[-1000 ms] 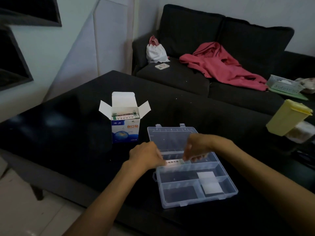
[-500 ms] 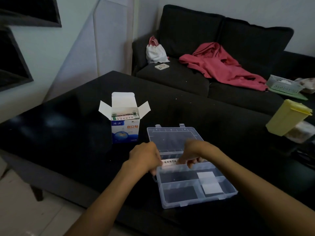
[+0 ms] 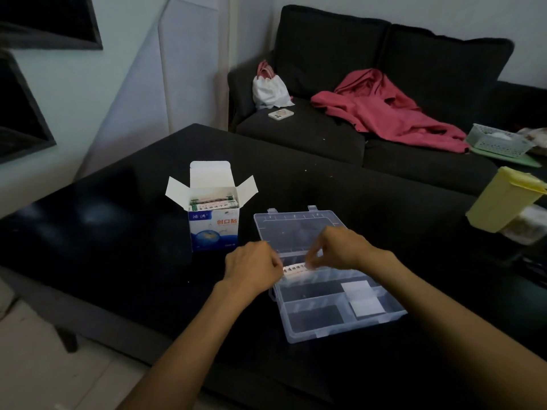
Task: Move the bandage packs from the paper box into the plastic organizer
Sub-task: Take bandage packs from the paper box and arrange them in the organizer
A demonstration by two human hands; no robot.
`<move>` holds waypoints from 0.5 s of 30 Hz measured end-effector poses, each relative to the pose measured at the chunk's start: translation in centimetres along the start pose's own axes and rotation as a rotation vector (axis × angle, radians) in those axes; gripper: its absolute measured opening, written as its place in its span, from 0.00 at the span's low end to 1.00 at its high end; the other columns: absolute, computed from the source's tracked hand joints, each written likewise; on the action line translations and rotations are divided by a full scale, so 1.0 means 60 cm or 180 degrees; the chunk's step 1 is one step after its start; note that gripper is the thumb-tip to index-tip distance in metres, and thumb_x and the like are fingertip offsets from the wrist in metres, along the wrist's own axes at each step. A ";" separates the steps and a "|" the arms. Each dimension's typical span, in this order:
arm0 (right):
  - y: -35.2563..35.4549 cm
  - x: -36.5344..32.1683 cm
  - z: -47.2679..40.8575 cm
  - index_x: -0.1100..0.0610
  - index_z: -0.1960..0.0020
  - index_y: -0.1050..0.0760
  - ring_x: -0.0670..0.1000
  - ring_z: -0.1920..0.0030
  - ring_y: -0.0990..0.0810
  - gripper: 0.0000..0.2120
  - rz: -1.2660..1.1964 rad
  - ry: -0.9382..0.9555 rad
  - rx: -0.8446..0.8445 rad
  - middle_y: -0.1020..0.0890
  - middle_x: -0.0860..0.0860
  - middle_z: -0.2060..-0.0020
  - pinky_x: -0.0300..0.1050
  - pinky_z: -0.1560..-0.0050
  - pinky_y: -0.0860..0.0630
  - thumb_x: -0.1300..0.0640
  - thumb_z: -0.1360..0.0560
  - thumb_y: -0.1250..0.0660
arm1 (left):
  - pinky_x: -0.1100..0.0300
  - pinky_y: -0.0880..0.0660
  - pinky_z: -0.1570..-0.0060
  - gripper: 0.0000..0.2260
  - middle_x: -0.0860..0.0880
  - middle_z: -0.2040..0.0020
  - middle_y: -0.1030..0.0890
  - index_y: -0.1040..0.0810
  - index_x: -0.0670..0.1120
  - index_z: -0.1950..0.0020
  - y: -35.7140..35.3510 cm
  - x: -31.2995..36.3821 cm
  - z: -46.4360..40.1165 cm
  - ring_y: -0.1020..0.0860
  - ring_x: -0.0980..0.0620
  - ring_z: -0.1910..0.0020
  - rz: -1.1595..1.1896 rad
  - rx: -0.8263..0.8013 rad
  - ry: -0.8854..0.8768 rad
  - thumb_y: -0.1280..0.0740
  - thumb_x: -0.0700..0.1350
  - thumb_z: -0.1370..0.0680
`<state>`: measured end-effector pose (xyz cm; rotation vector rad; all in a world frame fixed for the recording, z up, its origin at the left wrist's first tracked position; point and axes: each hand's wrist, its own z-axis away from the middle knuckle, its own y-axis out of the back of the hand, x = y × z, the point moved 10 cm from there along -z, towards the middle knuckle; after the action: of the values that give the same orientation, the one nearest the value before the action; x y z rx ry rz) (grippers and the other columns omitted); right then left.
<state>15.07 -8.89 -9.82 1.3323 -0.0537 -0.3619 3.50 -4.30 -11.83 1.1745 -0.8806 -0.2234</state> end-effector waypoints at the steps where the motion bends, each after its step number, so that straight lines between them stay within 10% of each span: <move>1: -0.007 0.003 -0.002 0.54 0.48 0.18 0.49 0.50 0.21 0.09 -0.0034 -0.0011 -0.0053 0.18 0.50 0.45 0.45 0.45 0.23 0.53 0.26 0.30 | 0.58 0.23 0.54 0.08 0.54 0.53 0.18 0.17 0.52 0.51 0.001 0.001 0.001 0.21 0.55 0.54 -0.0053 -0.0030 -0.0021 0.36 0.48 0.22; 15: -0.021 0.046 -0.019 0.54 0.55 0.18 0.47 0.53 0.22 0.07 -0.0766 -0.0305 0.0066 0.17 0.49 0.52 0.43 0.48 0.24 0.51 0.29 0.28 | 0.55 0.22 0.47 0.07 0.52 0.45 0.19 0.18 0.52 0.46 0.009 -0.007 -0.006 0.20 0.54 0.49 0.0586 0.0191 0.0151 0.34 0.46 0.22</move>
<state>17.64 -8.87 -11.75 1.3447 0.0235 -0.6305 3.30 -3.60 -11.62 1.1419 -0.9529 -0.0194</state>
